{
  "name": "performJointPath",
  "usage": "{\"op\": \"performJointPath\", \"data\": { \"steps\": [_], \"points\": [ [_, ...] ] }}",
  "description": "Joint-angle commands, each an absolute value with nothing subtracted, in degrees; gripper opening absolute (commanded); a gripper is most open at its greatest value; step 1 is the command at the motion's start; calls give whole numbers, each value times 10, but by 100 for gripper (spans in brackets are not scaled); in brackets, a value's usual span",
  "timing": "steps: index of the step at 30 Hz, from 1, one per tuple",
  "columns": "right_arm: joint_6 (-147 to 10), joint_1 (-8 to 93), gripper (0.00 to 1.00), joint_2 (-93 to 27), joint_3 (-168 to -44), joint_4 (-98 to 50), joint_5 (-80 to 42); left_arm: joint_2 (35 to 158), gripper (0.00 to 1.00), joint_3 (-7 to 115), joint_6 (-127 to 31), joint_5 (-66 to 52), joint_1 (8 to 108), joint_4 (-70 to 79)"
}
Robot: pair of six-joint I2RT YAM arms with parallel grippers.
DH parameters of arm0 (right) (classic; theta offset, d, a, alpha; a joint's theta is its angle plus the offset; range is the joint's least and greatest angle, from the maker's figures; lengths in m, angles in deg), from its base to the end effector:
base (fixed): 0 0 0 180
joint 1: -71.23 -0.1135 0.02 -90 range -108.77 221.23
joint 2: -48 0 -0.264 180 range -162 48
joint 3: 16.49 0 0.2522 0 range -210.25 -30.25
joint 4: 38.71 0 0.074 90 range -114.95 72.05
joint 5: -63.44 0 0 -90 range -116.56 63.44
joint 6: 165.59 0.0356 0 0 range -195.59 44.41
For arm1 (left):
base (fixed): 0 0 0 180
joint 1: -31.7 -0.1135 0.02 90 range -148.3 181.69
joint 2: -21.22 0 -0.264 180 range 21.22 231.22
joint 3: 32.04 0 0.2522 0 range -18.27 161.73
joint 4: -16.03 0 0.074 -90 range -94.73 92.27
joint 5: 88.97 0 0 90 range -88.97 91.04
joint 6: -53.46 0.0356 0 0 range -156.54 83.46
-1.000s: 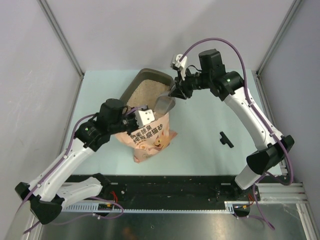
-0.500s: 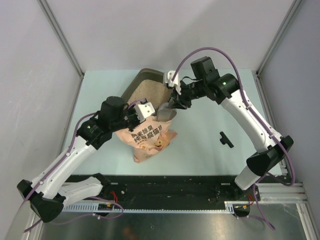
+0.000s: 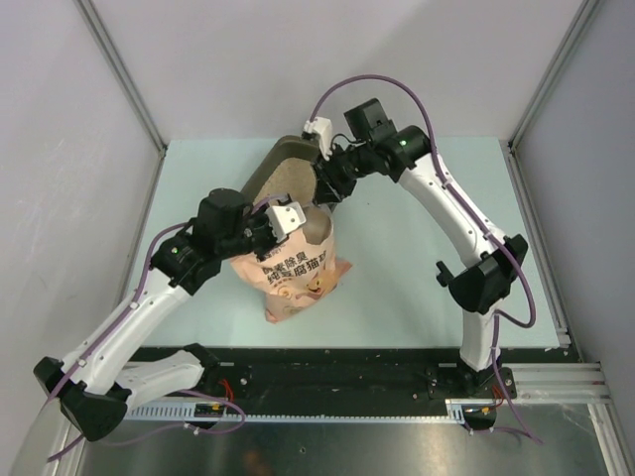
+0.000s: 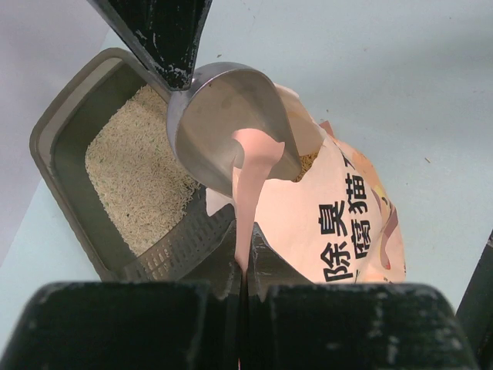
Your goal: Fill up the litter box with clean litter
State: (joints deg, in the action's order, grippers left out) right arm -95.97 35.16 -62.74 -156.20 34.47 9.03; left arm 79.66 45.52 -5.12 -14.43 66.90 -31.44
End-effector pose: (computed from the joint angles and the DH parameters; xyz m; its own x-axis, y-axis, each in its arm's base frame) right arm 0.3175 0.2569 0.4108 -0.2442 -0.5282 -0.8132 -0.9612 0.2430 0.1308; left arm 0.1706 -0.1319 0.3696 0.0584 0.5737 -0.8170 0.8400 0.4140 0.3508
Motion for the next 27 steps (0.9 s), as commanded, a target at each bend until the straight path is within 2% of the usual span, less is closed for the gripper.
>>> {"op": "performJointPath", "data": {
  "steps": [1, 4, 7, 13, 15, 19, 23, 27],
  "points": [
    [-892, 328, 0, -613, -1609, 329, -47, 774, 0, 507, -49, -186, 669, -265],
    [-889, 295, 0, -603, -1590, 331, -185, 777, 0, 512, -46, -191, 669, -263],
    [-894, 260, 0, -600, -1566, 339, -264, 777, 0, 512, -52, -201, 669, -259],
    [-877, 239, 0, -569, -1461, 300, -342, 765, 0, 498, -66, -216, 669, -248],
    [-868, 245, 0, -558, -1427, 273, -346, 758, 0, 492, -68, -219, 669, -244],
    [-869, 254, 0, -500, -1270, 163, -329, 750, 0, 479, -74, -225, 669, -237],
    [-844, 250, 0, -505, -1218, 159, -311, 749, 0, 476, -78, -238, 670, -232],
    [-797, 256, 0, -506, -1180, 153, -227, 752, 0, 478, -82, -242, 672, -230]
  ]
}}
